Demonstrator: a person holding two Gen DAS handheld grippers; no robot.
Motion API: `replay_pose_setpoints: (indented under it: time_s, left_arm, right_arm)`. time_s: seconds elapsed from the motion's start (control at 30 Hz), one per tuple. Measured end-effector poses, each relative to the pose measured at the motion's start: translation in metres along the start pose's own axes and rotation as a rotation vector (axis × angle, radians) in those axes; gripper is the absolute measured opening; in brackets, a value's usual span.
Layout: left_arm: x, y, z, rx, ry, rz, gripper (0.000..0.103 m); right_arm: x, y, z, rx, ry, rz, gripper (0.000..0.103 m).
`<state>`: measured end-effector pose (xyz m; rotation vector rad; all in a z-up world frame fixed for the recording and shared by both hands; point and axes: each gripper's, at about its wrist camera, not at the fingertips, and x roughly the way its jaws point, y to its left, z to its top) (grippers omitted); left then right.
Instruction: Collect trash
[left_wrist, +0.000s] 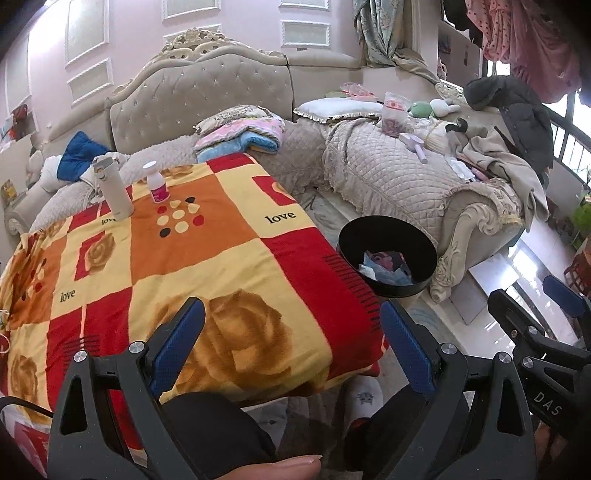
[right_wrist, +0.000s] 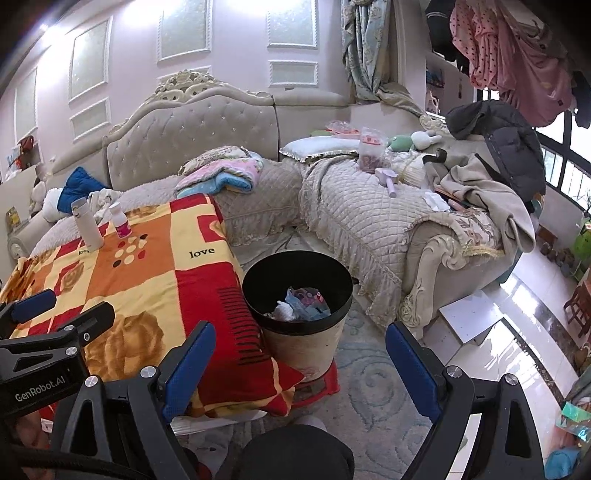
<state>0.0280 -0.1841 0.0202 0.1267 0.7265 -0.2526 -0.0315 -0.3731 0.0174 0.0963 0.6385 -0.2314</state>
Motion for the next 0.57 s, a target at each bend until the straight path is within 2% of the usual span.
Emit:
replay_pose_setpoints:
  time_s: [0.37,0.57]
  left_arm:
    - [0.0016,0.0005,-0.0002,0.000,0.006,-0.031,0.096]
    - [-0.0047,0.0006,-0.0021,0.009,-0.034,-0.021,0.096]
  right_arm:
    - [0.0017,0.0043,0.0040,-0.008,-0.005,0.002,0.092]
    - [0.0003,0.0075,0.0045,-0.011,-0.010,0.002,0.092]
